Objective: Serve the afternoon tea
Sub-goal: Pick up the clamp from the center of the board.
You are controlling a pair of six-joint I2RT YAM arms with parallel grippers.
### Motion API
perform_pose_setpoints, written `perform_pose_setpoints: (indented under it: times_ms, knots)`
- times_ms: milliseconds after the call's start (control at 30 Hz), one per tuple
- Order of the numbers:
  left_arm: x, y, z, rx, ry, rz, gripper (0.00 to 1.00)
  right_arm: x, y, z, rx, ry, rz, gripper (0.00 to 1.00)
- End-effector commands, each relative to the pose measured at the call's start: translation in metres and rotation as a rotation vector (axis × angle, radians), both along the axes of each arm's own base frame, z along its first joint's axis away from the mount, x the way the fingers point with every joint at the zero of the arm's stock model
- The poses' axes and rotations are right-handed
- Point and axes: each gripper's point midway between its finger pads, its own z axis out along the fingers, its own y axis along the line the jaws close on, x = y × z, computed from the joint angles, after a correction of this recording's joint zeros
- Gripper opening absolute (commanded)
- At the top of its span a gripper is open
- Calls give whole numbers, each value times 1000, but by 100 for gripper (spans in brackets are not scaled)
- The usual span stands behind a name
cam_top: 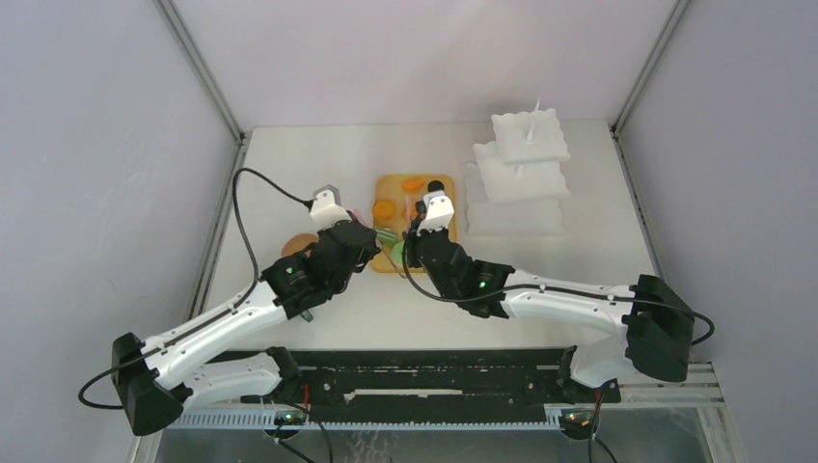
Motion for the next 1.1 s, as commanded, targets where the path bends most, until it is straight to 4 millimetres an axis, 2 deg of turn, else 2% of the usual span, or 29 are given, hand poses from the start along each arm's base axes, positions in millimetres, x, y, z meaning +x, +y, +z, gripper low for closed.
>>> perform_pose_setpoints:
  times_ms: [0,133,233,333,467,500,533,600,667,867,1067]
  knots:
    - [-3,36,-6,80,-26,96,0,11,-40,12,23,-10,-96,0]
    - [-9,48,-11,91,-24,121,0,11,-56,6,20,-2,-116,0]
    - [-12,54,-15,84,-27,136,0,10,-58,4,26,5,-111,0]
    - [-10,50,-13,69,-29,130,0,10,-51,6,32,0,-86,0]
    - [-1,28,-9,57,-20,80,1,6,-24,5,-7,13,7,0]
    - [2,23,-7,62,-16,69,5,5,-17,5,-22,16,30,0]
    - [4,18,-4,66,-15,58,19,4,-12,3,-34,24,53,0]
    - [8,12,2,72,-16,44,37,1,-3,0,-47,37,96,0]
    - [10,8,9,59,-32,36,48,-2,1,-4,-55,49,131,0]
    - [11,16,25,61,-77,50,70,-11,7,-21,-108,94,208,0]
    - [5,43,43,78,-130,120,81,-22,1,-37,-181,158,285,0]
